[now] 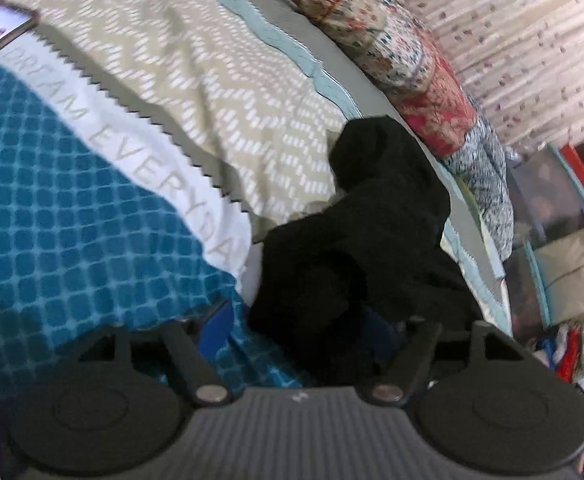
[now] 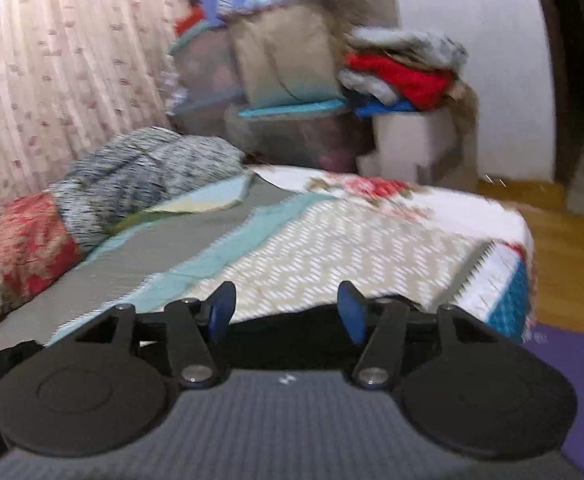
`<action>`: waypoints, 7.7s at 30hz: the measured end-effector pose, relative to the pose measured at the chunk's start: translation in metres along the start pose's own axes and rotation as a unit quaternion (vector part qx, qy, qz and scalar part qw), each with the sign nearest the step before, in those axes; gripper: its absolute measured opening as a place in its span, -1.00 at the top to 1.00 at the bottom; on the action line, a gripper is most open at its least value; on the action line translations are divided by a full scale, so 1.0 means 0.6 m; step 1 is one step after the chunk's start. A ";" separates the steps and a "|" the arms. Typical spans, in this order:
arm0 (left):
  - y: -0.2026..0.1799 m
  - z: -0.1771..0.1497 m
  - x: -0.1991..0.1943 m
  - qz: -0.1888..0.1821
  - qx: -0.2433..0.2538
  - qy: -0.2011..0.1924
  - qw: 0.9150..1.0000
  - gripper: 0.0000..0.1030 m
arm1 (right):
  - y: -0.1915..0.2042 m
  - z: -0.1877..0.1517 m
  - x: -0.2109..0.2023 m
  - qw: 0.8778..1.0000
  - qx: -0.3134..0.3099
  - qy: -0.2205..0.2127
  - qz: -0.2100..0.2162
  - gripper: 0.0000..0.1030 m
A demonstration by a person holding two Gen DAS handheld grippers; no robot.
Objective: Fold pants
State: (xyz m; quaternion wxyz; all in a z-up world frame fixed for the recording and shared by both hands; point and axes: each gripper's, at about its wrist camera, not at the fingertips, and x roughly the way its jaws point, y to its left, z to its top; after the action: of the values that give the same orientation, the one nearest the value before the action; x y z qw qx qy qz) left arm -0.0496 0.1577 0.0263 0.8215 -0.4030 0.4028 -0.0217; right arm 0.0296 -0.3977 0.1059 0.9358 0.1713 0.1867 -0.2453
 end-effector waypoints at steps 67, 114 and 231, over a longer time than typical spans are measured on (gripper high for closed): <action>-0.108 0.030 0.028 -0.139 0.056 0.013 0.989 0.60 | 0.314 -0.226 -0.019 0.821 0.008 0.381 0.425 0.71; 0.010 0.130 -0.166 0.024 -0.052 -0.100 0.993 0.96 | -0.185 0.119 0.170 0.974 0.163 0.096 0.125 0.83; -0.054 0.199 -0.053 0.098 0.203 -0.112 0.968 -0.40 | 0.429 -0.065 0.246 0.900 -0.038 0.259 0.350 0.06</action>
State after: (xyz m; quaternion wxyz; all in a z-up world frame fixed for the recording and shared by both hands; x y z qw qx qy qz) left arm 0.0193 0.2241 0.1110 0.9241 -0.1858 0.3331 0.0230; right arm 0.2734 -0.2287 0.0665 0.8858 0.2473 0.3596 0.1580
